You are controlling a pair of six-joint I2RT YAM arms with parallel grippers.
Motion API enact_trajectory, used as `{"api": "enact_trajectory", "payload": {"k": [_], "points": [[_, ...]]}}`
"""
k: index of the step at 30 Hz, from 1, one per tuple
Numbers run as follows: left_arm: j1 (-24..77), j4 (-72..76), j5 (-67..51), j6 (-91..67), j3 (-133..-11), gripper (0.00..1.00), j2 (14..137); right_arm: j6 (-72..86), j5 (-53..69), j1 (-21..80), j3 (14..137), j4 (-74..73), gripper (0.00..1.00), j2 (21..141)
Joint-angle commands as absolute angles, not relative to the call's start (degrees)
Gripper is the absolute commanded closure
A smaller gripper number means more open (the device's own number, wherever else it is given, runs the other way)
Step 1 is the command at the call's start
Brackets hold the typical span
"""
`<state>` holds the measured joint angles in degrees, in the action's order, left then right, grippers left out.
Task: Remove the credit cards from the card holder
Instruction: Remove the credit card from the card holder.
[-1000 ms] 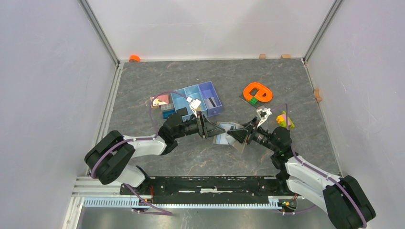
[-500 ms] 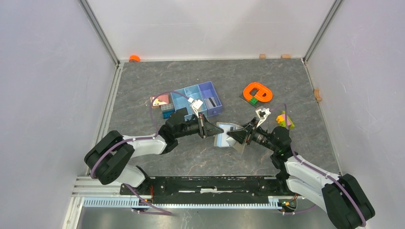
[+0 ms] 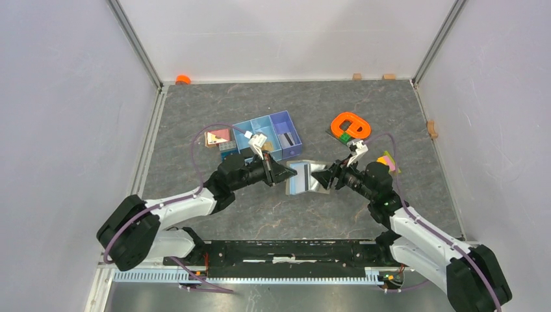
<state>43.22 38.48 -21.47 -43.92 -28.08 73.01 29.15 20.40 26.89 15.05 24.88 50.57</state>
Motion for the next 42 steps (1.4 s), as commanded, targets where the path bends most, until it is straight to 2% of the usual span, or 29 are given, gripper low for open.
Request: {"api": "enact_trajectory", "payload": {"k": [1, 8, 14, 18, 23, 27, 32, 42], "points": [[43.24, 36.87, -17.06, -40.26, -27.46, 0.98, 69.28, 24.45, 11.85, 26.96, 18.01, 17.03, 0.3, 48.71], [42.54, 35.67, -18.02, -40.74, -28.29, 0.98, 69.69, 22.09, 8.28, 26.91, 18.88, 14.39, 0.34, 42.83], [41.55, 35.67, -19.8, -41.3, -28.81, 0.98, 70.46, 19.63, 14.44, 26.92, 16.45, 19.33, 0.42, 33.24], [40.39, 35.41, -21.02, -41.74, -28.94, 0.98, 70.43, 19.53, 20.0, 26.9, 15.87, 22.67, 0.45, 31.73], [39.99, 37.14, -23.81, -42.75, -29.46, 0.98, 71.53, 25.03, 34.05, 26.89, 14.32, 34.1, 0.51, 36.3], [39.99, 38.36, -25.28, -43.55, -29.61, 0.98, 72.51, 30.55, 40.84, 26.94, 13.77, 42.15, 0.53, 42.03], [40.0, 40.68, -26.97, -45.12, -29.44, 0.98, 73.25, 33.82, 43.37, 26.98, 14.12, 45.0, 0.55, 48.96], [38.21, 44.4, -30.55, -48.74, -28.94, 0.98, 73.91, 29.86, 38.78, 26.27, 17.35, 33.44, 0.6, 54.01]]}}
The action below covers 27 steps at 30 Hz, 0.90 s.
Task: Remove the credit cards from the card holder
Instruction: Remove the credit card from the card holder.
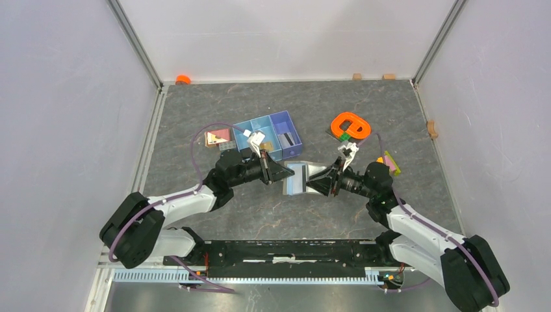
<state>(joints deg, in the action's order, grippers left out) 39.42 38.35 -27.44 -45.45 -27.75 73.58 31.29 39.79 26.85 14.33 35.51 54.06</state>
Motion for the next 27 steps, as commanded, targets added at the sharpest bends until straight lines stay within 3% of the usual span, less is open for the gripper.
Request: {"api": "enact_trajectory", "payload": {"k": [1, 15, 27], "points": [[37.94, 44.93, -30.78, -49.14, -28.72, 0.98, 73.99, 29.96, 38.99, 25.99, 17.33, 33.32, 0.6, 53.9], [36.17, 55.53, -34.75, -54.88, -26.55, 0.98, 75.35, 34.54, 44.11, 22.91, 15.63, 39.32, 0.67, 55.5], [36.12, 66.52, -38.55, -59.49, -25.66, 0.98, 77.87, 40.4, 47.82, 22.81, 13.73, 48.56, 0.66, 55.82]]}}
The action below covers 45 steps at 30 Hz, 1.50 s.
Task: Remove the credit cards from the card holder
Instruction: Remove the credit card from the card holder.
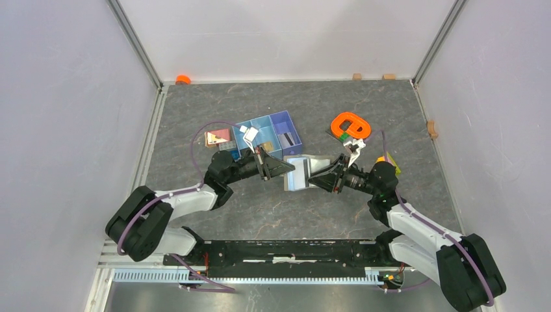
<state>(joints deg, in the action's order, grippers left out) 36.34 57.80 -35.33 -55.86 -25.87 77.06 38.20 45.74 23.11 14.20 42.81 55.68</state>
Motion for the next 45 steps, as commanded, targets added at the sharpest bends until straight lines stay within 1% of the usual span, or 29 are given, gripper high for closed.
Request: {"api": "enact_trajectory", "payload": {"k": [1, 3, 5, 8, 11, 15, 19, 22, 25, 27, 29, 33, 37, 41, 45], "points": [[36.12, 66.4, -38.41, -59.5, -25.66, 0.98, 77.96, 41.22, 48.11, 22.85, 13.45, 49.68, 0.66, 55.81], [36.13, 66.19, -38.26, -59.32, -25.66, 0.98, 78.0, 43.1, 48.91, 22.88, 12.86, 52.58, 0.66, 55.72], [36.12, 66.14, -38.14, -59.24, -25.58, 0.98, 77.96, 44.96, 49.75, 22.82, 12.29, 55.3, 0.68, 55.88], [36.12, 66.0, -37.84, -58.93, -25.4, 0.98, 77.74, 48.58, 51.0, 22.72, 11.41, 60.93, 0.77, 56.6], [36.04, 67.39, -37.57, -58.68, -24.74, 0.98, 77.39, 53.56, 52.17, 22.63, 9.92, 69.07, 0.81, 57.69], [36.04, 71.48, -38.16, -59.22, -24.08, 0.98, 78.7, 59.9, 53.53, 22.59, 8.49, 80.38, 0.81, 59.97], [36.12, 79.41, -39.47, -63.04, -24.12, 0.98, 82.72, 65.22, 54.13, 22.6, 7.77, 89.07, 0.81, 62.49], [36.25, 80.64, -40.08, -63.94, -24.52, 0.98, 84.16, 65.65, 54.14, 22.59, 7.87, 89.47, 0.8, 63.68], [36.5, 80.52, -40.0, -63.39, -24.35, 0.98, 83.56, 65.62, 54.05, 22.59, 7.91, 89.39, 0.79, 64.23], [36.61, 79.46, -39.79, -62.62, -24.34, 0.98, 82.81, 65.28, 53.9, 22.59, 7.95, 88.92, 0.77, 64.0], [36.78, 78.4, -39.57, -61.8, -24.35, 0.98, 82.1, 63.04, 53.55, 22.63, 8.23, 84.84, 0.72, 63.51], [37.13, 77.71, -39.58, -61.11, -24.35, 0.98, 81.16, 56.65, 52.25, 22.59, 9.29, 74.48, 0.72, 61.3], [37.42, 77.38, -39.63, -60.66, -24.34, 0.98, 80.76, 52.52, 51.18, 22.68, 10.11, 67.66, 0.73, 59.64], [37.88, 77.17, -40.14, -60.46, -24.82, 0.98, 80.78, 53.02, 51.23, 23.28, 10.02, 69.16, 0.75, 60.26], [38.32, 76.7, -40.12, -59.92, -24.92, 0.98, 80.69, 54.73, 51.94, 24.09, 9.82, 73.09, 0.84, 61.17]]}}
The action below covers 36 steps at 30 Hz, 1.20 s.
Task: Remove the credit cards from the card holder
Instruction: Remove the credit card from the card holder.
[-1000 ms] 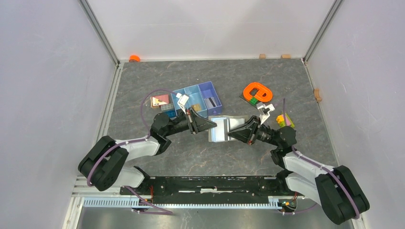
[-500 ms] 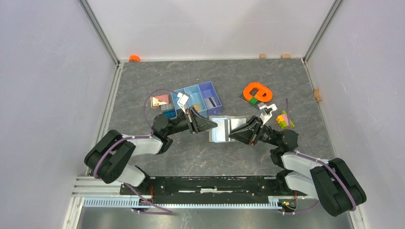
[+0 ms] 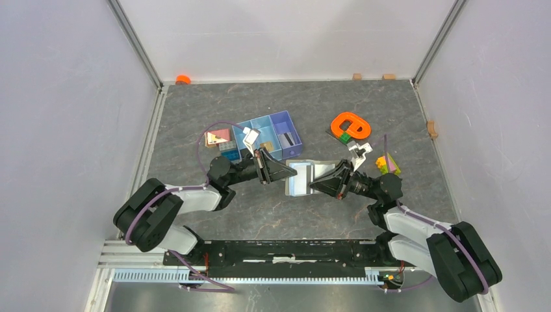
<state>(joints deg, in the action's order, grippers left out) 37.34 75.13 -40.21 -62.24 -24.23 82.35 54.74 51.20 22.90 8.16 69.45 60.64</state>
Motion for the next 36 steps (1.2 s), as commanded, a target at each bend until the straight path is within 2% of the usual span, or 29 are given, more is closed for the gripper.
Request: {"api": "enact_trajectory", "payload": {"k": [1, 5, 10, 14, 30, 36], "points": [[38.3, 75.94, -39.97, -59.59, -24.95, 0.98, 80.4, 55.16, 51.98, 24.16, 9.68, 73.85, 0.85, 61.09], [38.32, 71.33, -38.15, -57.15, -24.75, 0.98, 78.71, 55.72, 52.04, 24.19, 9.32, 75.53, 0.89, 60.12], [38.5, 71.15, -37.95, -56.31, -24.59, 0.98, 78.04, 55.8, 52.16, 24.6, 9.38, 76.15, 0.88, 59.7], [38.33, 71.7, -37.69, -56.7, -24.05, 0.98, 77.25, 56.25, 51.79, 24.52, 8.98, 76.56, 0.98, 59.44], [35.19, 75.15, -36.69, -59.54, -21.63, 0.98, 76.7, 55.46, 50.89, 22.87, 8.62, 74.23, 0.97, 58.11], [33.67, 71.14, -34.73, -58.19, -20.4, 0.98, 73.64, 53.93, 49.09, 19.65, 7.77, 69.51, 1.0, 56.73]]}}
